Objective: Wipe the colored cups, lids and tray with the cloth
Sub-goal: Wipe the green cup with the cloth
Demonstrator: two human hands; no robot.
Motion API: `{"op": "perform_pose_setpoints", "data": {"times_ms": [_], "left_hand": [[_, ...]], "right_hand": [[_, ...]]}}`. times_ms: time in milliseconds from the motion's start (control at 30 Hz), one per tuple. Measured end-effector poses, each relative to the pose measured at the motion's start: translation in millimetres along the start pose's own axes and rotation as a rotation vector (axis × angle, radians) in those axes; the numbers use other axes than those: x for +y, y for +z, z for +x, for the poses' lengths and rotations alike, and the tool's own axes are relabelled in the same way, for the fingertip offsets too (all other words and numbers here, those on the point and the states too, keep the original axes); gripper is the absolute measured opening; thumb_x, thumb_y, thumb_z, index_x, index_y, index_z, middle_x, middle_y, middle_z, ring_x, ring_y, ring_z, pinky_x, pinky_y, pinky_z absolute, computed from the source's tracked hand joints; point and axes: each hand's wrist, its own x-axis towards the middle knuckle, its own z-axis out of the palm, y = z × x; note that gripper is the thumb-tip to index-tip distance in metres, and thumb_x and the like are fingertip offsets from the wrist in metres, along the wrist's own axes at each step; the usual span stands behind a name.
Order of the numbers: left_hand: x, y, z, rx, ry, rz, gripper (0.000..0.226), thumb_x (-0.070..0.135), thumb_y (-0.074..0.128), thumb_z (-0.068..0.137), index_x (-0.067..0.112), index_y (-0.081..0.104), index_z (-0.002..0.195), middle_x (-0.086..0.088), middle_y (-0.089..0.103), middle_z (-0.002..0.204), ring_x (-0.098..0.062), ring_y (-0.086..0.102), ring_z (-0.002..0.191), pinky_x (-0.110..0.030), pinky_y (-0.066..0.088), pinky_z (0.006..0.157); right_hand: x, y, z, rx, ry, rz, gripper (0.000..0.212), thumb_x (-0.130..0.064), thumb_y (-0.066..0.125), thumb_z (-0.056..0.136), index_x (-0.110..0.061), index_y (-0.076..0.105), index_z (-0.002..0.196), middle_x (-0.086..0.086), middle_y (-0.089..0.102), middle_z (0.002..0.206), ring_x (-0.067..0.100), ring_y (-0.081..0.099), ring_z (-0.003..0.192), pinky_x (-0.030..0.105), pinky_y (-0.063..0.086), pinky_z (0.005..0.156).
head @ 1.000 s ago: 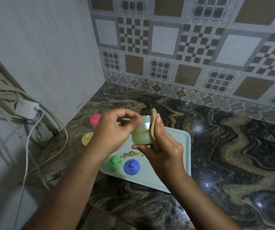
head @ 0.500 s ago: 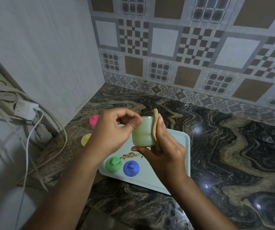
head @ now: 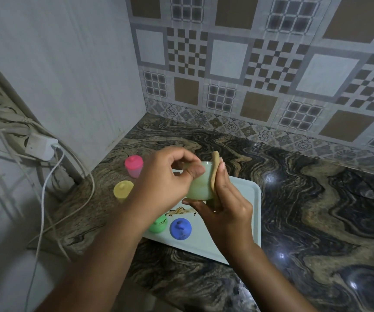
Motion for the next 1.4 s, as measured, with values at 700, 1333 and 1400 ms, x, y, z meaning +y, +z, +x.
{"op": "perform_pose_setpoints", "data": {"times_ms": [700, 1333, 1400], "left_hand": [[-0.4, -6.1, -6.4, -0.136, -0.168, -0.342, 0.024, 0.038, 0.066, 0.085, 0.027, 0.075, 0.104, 0.009, 0.076, 0.105, -0.010, 0.070, 0.102, -0.031, 0.057, 0.084], [3.3, -6.8, -1.3, -0.013, -0.173, -0.316, 0.006, 0.034, 0.073, 0.077, 0.030, 0.074, 0.081, 0.006, 0.075, 0.082, -0.006, 0.068, 0.074, -0.020, 0.053, 0.066], [4.3, -3.6, -2.5, 0.016, -0.055, -0.119, 0.005, 0.031, 0.076, 0.082, 0.033, 0.072, 0.080, 0.011, 0.072, 0.080, -0.003, 0.063, 0.069, -0.016, 0.047, 0.065]], "right_hand": [[-7.7, -16.0, -4.2, 0.038, 0.246, 0.354, 0.093, -0.050, 0.082, 0.074, 0.003, 0.049, 0.143, -0.029, 0.069, 0.114, -0.007, 0.048, 0.065, 0.021, 0.052, 0.059], [-8.3, -13.7, 5.9, -0.015, 0.034, 0.107, 0.089, -0.032, 0.087, 0.074, 0.012, 0.046, 0.139, 0.012, 0.072, 0.117, 0.008, 0.070, 0.094, 0.014, 0.053, 0.085], [-6.6, -11.0, 5.7, -0.010, -0.031, 0.033, 0.089, -0.028, 0.089, 0.072, 0.013, 0.046, 0.138, 0.026, 0.066, 0.126, 0.033, 0.071, 0.109, 0.019, 0.054, 0.095]]}}
